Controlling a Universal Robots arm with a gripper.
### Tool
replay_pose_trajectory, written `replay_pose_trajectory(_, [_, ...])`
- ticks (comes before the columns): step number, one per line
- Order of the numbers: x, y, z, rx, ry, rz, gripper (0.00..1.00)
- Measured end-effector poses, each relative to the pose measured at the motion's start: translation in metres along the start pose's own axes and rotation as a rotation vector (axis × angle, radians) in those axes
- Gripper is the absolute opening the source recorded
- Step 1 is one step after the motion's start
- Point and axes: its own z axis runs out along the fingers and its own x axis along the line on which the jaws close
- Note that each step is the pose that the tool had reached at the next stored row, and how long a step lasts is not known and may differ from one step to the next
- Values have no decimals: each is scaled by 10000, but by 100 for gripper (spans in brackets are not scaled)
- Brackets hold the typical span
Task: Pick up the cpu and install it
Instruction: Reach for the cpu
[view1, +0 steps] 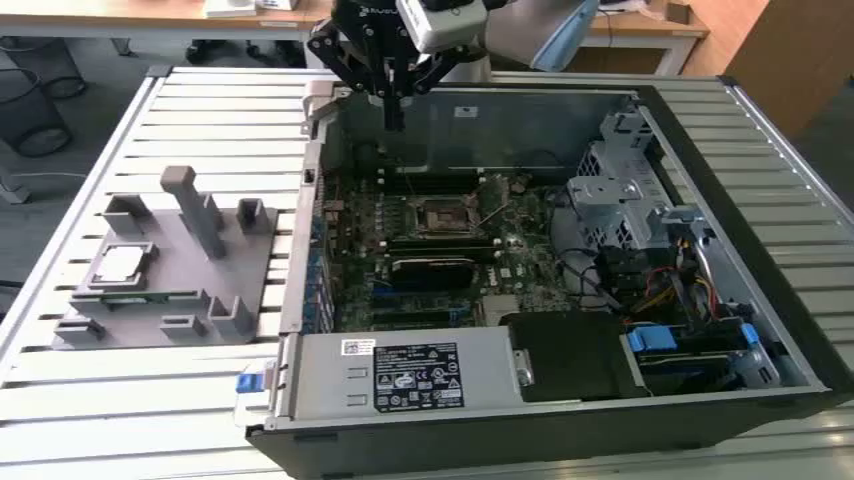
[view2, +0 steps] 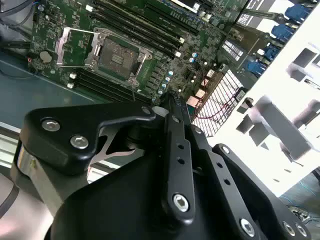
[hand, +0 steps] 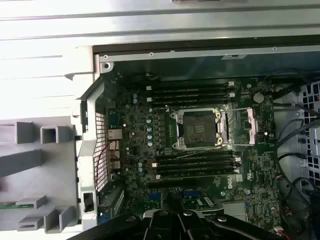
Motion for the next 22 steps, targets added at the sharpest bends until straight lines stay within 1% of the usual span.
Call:
replay_pose_trajectory(6, [1,0,0,0,0,0,11])
replay_pose_trajectory(10, [16,-1,0,-1,-1,1,11])
replay_pose_trajectory(22, [113,-9,-3,0,0,0,11])
